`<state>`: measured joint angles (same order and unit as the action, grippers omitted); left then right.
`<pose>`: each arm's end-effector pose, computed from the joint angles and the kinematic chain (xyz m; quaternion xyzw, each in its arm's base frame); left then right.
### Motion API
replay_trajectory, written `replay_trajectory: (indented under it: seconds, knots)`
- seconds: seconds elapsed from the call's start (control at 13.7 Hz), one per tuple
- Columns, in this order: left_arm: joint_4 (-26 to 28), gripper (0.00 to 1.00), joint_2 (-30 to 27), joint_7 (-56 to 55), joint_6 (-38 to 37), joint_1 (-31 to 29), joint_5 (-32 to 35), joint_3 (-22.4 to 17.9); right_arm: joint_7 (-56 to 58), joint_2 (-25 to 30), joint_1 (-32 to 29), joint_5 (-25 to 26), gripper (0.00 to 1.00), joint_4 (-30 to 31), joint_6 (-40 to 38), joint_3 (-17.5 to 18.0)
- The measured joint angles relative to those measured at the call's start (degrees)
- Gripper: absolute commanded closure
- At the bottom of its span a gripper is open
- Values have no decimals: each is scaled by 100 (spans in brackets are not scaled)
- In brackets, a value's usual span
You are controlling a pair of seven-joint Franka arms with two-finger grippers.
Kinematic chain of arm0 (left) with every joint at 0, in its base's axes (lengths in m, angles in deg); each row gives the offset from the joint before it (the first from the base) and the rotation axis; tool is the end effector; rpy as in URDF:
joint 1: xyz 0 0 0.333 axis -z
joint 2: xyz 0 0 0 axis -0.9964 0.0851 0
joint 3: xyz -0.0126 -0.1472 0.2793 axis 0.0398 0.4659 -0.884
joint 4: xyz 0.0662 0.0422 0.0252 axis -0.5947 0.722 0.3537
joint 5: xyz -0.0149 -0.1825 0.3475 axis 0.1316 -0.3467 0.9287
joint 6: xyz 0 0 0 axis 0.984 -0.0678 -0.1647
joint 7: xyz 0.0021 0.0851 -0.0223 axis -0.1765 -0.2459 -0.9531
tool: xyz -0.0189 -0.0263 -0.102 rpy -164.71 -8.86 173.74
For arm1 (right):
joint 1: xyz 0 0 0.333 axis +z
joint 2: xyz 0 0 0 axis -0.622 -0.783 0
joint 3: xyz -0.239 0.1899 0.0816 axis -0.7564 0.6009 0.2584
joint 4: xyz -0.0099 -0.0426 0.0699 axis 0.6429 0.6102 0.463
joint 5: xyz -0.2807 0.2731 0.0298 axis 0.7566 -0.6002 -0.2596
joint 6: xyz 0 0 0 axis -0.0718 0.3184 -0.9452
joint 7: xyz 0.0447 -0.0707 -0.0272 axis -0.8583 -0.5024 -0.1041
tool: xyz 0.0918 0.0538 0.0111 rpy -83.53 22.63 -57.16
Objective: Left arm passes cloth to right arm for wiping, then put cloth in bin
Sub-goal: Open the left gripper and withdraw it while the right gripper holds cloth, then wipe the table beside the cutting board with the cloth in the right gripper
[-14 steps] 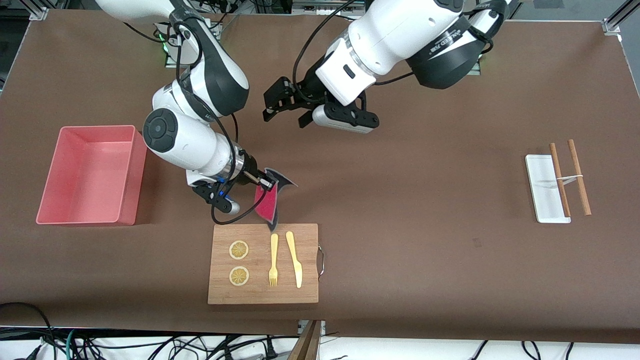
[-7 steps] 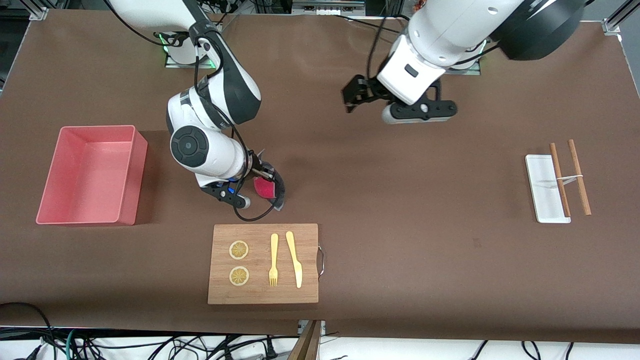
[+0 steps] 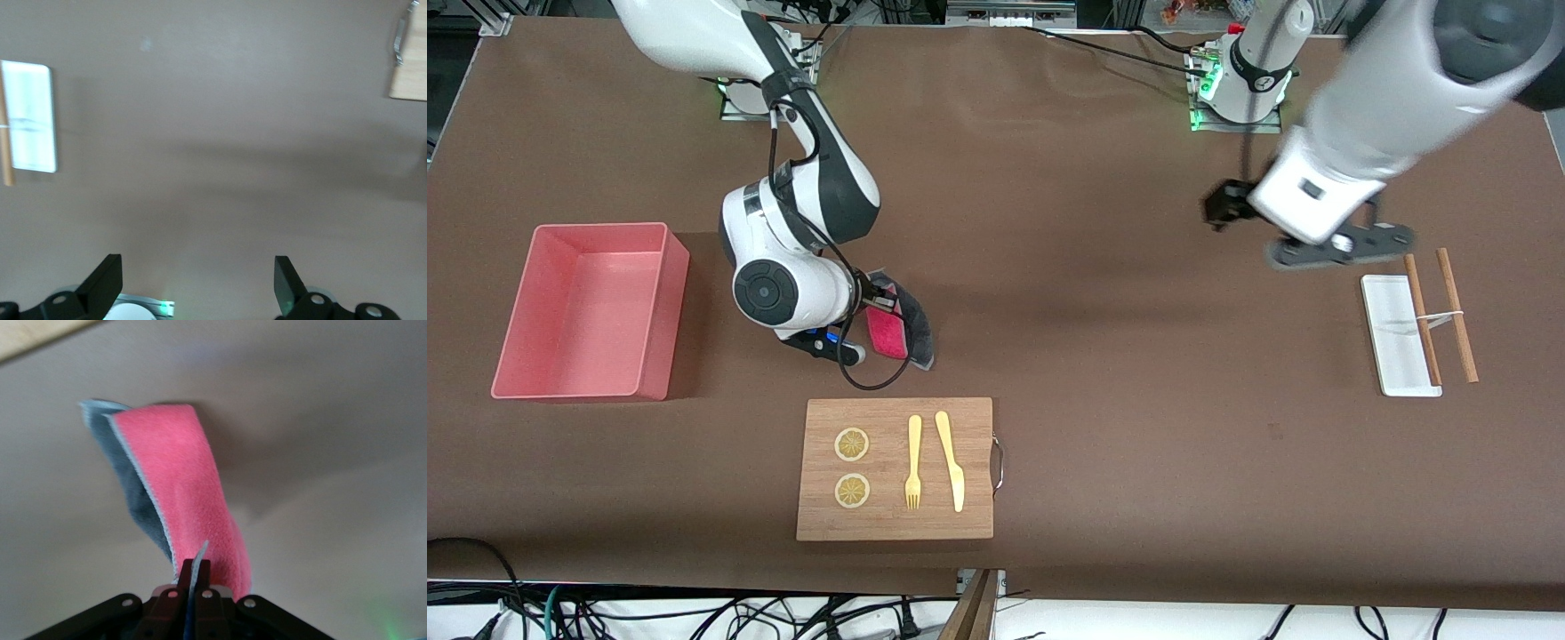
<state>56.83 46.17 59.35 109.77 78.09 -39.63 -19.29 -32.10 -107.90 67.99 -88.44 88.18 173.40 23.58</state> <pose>0.5885 -0.1709 0.6037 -0.9941 -0.0612 0.0879 0.0168 0.5895 0.3017 0.2985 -0.9702 0.1503 0.1902 0.0025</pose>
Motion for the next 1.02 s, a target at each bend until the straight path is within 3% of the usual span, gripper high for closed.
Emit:
replay_trajectory:
  seconds: [0.29,0.8,0.88,1.02]
  knots:
    - [25,0,-1,1183,-3,-799,9,9,327,-10,-303,732,100,408,-7,76]
    - [352,0,6,2782,219,-1607,10,-12,2030,-48,-1537,1328,100,515,-208,37]
    - [430,0,2,2894,311,-1534,10,-124,2243,-47,-1662,1485,100,515,-206,24]
    - [533,0,-59,3378,543,-813,4,-1098,2658,-45,-1822,1820,100,508,-142,-37]
